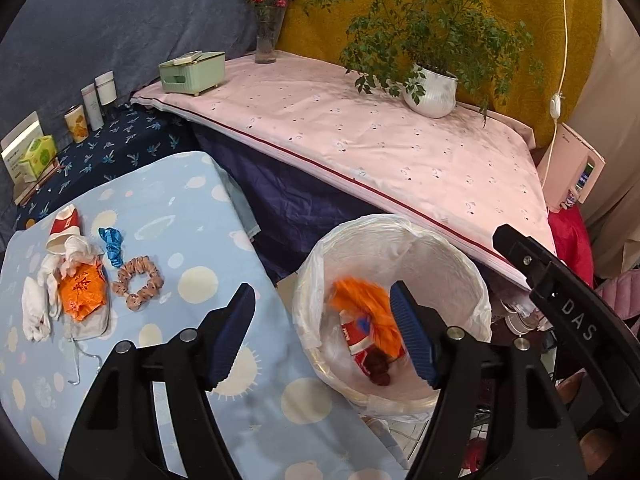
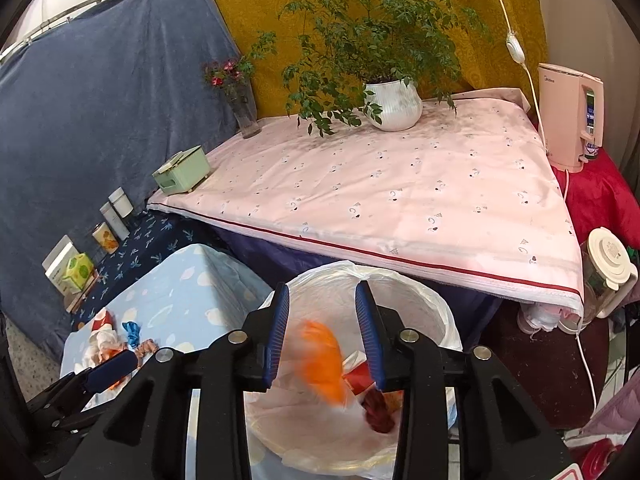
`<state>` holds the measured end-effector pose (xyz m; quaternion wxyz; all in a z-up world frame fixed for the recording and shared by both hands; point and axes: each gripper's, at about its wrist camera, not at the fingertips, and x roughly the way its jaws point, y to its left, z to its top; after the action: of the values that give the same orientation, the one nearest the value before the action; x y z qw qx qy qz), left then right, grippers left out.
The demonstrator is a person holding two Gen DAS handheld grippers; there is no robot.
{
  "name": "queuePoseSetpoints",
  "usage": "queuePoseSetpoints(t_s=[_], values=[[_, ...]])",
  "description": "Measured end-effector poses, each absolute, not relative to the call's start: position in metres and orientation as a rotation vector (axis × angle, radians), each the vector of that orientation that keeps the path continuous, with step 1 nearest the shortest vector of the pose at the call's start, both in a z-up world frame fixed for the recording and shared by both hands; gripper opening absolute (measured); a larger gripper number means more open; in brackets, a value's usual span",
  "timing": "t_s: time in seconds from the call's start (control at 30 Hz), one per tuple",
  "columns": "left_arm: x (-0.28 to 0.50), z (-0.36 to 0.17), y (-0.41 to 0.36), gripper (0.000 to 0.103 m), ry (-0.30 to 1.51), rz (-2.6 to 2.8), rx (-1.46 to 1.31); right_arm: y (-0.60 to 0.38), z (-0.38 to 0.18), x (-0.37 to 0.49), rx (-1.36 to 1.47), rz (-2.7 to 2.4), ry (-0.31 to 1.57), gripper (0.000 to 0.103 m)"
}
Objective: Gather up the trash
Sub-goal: 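Open both tools to drop the bag and scrunchie into the bin, then move both open tools back over the table items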
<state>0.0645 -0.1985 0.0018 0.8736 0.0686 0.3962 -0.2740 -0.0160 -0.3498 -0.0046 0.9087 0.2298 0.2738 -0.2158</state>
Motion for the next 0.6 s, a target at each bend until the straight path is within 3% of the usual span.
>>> queuePoseSetpoints(t_s=[0.6], values=[[0.079, 0.003, -0.149, 0.066, 0.837, -0.496, 0.061, -0.308, 0.006, 0.002, 0.407, -0.39, 0.579, 0.046]])
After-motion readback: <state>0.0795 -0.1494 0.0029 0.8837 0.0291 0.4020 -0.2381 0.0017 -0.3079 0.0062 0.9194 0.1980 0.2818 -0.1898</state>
